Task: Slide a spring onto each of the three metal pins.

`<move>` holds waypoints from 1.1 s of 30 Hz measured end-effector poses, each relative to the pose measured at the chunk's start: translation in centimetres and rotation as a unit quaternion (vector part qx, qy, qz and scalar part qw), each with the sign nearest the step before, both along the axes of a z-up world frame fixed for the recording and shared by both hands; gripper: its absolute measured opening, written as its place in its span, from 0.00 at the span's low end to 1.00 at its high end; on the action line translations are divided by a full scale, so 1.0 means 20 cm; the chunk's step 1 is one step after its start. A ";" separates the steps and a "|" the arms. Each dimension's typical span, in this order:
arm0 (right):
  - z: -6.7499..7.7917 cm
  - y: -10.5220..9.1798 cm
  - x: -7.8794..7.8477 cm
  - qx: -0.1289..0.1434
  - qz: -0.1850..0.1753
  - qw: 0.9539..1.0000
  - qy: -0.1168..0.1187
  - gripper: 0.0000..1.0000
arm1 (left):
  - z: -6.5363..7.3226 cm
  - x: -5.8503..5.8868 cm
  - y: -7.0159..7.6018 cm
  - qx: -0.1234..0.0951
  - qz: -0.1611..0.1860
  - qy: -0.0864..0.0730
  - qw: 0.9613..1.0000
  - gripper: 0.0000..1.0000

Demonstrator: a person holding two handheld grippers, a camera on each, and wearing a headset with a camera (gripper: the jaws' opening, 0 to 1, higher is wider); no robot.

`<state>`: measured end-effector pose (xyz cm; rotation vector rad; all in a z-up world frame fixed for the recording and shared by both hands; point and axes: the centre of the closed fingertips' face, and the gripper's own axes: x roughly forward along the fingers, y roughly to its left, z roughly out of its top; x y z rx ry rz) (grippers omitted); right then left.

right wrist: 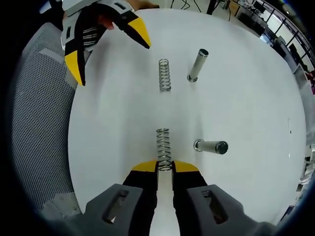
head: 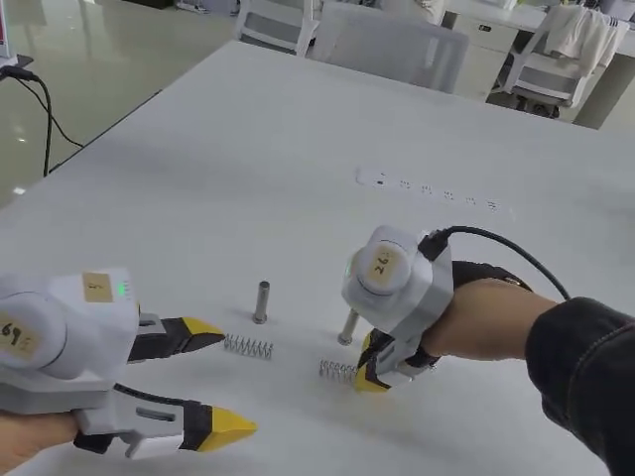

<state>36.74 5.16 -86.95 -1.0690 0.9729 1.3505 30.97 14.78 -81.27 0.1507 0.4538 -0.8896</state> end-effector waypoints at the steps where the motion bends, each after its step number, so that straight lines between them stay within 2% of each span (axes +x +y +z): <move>1: 0.00 0.00 0.00 0.000 -0.001 1.000 -0.001 0.08 | 0.00 0.00 0.00 0.000 0.000 0.000 1.000 0.53; 5: 0.01 0.00 -0.02 0.004 -0.004 1.000 0.002 0.08 | 0.00 0.00 -0.01 -0.001 -0.004 0.000 1.000 0.52; 17: 0.11 0.07 -0.13 0.027 0.008 1.000 0.011 0.08 | 0.00 -0.02 -0.08 -0.001 -0.031 0.000 1.000 0.46; 25: 0.19 0.13 -0.24 0.038 0.036 0.998 0.018 0.08 | 0.01 -0.02 -0.09 -0.002 -0.042 -0.005 0.999 0.42; 33: 0.24 0.20 -0.30 0.044 0.060 0.997 0.015 0.08 | 0.02 -0.03 -0.11 0.000 -0.058 -0.010 0.998 0.33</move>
